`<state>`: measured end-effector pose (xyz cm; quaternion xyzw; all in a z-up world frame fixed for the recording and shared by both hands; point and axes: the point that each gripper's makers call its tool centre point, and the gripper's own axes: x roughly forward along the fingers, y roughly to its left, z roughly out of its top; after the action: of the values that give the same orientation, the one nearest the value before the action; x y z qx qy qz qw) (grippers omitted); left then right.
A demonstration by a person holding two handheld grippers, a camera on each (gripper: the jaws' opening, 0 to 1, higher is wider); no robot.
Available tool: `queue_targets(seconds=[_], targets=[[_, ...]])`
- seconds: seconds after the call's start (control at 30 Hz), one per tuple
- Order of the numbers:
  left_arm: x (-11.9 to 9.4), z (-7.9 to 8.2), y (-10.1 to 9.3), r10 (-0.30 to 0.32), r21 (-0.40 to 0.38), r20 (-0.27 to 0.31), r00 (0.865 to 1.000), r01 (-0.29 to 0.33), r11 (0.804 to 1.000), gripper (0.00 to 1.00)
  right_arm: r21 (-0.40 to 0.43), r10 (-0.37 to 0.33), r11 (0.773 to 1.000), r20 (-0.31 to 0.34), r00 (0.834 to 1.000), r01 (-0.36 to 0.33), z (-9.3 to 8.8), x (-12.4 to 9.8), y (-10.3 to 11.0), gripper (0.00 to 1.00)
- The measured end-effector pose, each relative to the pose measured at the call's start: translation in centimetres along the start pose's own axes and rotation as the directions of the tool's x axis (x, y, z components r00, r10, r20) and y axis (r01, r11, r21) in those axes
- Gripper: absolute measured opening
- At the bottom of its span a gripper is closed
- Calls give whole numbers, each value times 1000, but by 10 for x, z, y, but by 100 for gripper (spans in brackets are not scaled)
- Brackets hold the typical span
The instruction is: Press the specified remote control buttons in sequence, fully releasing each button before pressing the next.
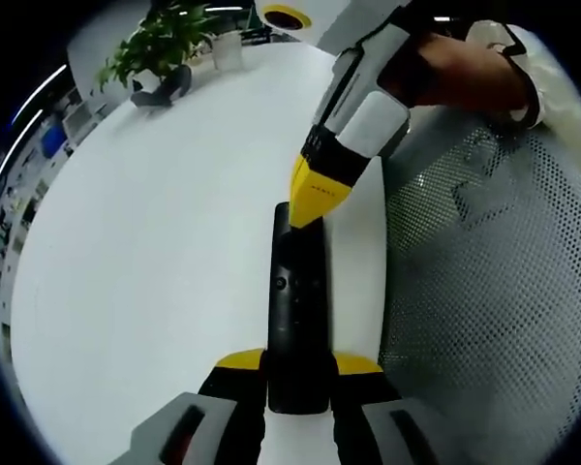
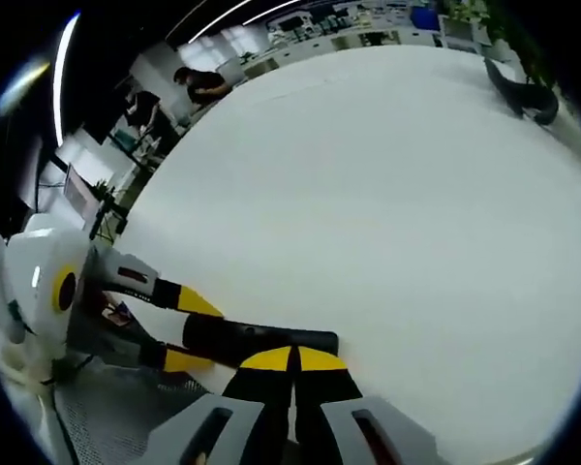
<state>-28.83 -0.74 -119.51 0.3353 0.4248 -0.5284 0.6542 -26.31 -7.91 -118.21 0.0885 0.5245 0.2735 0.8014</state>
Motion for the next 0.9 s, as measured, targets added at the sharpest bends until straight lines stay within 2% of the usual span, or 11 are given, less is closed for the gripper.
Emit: queue_targets(seconds=[0.2, 0.23, 0.3, 0.33, 0.47, 0.9], targets=[[0, 0, 0, 0, 6, -4, 1000, 0, 1000, 23, 38, 11, 999, 4, 1000, -11, 1, -1, 0, 0], [0, 0, 0, 0, 6, -4, 1000, 0, 1000, 23, 60, 22, 998, 5, 1000, -23, 1, -1, 0, 0], [0, 0, 1, -2, 10, -2, 1000, 2, 1000, 23, 126, 98, 988, -33, 995, -93, -4, 0, 10, 0], [0, 0, 1, -4, 11, -2, 1000, 4, 1000, 23, 140, 113, 984, -33, 993, -108, -4, 1, 13, 0], [0, 0, 1, -7, 17, -7, 1000, 7, 1000, 23, 78, 74, 994, -20, 997, -72, -2, 0, 11, 0], [1, 1, 0, -16, 24, -6, 1000, 16, 1000, 23, 77, 75, 994, -17, 997, -73, -2, 2, 9, 0]])
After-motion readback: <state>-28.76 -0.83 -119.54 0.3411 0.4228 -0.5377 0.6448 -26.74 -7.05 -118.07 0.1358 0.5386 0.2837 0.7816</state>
